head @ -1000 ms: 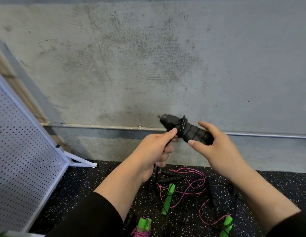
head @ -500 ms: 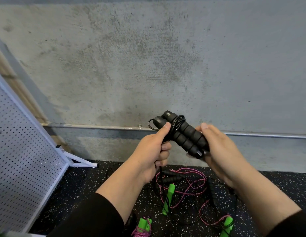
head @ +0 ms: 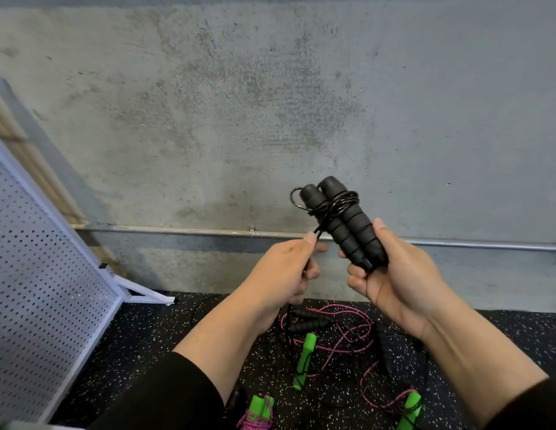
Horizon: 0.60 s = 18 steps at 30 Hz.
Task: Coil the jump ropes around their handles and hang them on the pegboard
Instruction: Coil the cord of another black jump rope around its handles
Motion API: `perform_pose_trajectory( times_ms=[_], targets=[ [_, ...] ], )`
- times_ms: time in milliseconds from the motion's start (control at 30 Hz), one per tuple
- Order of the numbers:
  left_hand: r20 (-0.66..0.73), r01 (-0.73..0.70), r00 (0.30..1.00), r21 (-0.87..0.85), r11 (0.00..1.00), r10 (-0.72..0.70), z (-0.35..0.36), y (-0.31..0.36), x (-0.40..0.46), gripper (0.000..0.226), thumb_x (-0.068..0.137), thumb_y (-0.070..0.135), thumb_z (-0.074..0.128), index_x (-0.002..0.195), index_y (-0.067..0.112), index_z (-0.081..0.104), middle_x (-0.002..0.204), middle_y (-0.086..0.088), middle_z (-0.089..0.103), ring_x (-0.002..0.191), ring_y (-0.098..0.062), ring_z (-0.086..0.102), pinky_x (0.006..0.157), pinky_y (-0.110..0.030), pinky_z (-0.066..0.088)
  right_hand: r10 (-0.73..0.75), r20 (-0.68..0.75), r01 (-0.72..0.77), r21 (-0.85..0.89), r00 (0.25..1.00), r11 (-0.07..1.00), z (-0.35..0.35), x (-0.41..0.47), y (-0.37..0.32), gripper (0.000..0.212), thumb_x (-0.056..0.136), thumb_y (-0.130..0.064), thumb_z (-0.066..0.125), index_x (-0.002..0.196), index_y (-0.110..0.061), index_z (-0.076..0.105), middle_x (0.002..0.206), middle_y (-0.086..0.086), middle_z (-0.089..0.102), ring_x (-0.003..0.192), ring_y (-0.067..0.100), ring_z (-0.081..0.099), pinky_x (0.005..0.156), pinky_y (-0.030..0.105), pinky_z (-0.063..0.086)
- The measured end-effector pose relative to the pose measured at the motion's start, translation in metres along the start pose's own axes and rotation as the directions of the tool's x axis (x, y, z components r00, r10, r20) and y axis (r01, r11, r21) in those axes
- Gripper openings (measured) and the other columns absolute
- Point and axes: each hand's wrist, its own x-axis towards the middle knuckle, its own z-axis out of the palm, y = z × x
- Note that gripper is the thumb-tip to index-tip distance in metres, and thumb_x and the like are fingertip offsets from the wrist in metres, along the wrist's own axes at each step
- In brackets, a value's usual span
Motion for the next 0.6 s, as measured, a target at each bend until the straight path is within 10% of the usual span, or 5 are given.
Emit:
perform_pose_trajectory(
  times_ms=[167,333,433,600],
  targets=[
    [0.037,-0.012,0.999,0.152,0.988,0.006,0.0,-0.005,0.0,0.035,0.11,0.036,0.037,0.122,0.019,0.065,0.064,0.006,0.048,0.048,-0.012,0.037,0.052,-0.029,0.038,-0.2,-0.095,0.171,-0.249,0.975,0.953,-0.001,0.0,0.001,0.025,0.106,-0.036,0.049,0.115,-0.017,0.06,0.094,0.016,0.055,0.059,0.015,0.046,0.056,0.032,0.046],
    [0.036,-0.027,0.999,0.21,0.977,0.02,0.001,-0.005,0.0,0.034,0.11,0.034,0.039,0.121,0.016,0.066,0.073,0.0,0.056,0.051,-0.012,0.049,0.057,-0.029,0.046,-0.43,-0.072,0.259,-0.706,0.9,0.659,-0.001,0.002,0.006,0.013,0.104,-0.034,0.05,0.116,-0.03,0.052,0.092,0.009,0.062,0.059,0.015,0.054,0.057,0.025,0.046],
    [0.027,-0.036,0.999,0.129,0.991,0.033,0.003,-0.007,0.0,0.044,0.108,0.038,0.043,0.105,-0.001,0.063,0.077,-0.01,0.053,0.051,-0.014,0.041,0.057,-0.032,0.039,-0.425,-0.011,0.225,-0.837,0.905,0.5,-0.003,0.004,0.012,0.032,0.099,-0.034,0.06,0.129,-0.034,0.048,0.101,-0.002,0.058,0.082,0.012,0.054,0.073,0.03,0.044],
    [0.032,0.088,0.996,-0.104,0.991,-0.086,0.005,-0.003,0.0,0.036,0.102,0.051,0.052,0.083,0.022,0.063,0.07,0.005,0.05,0.05,-0.009,0.023,0.045,-0.022,0.023,-0.476,0.111,0.244,-0.942,0.873,0.229,0.0,0.001,0.02,0.063,0.086,-0.028,0.079,0.142,-0.021,0.052,0.115,-0.007,0.047,0.112,0.013,0.049,0.093,0.022,0.034]
  ],
)
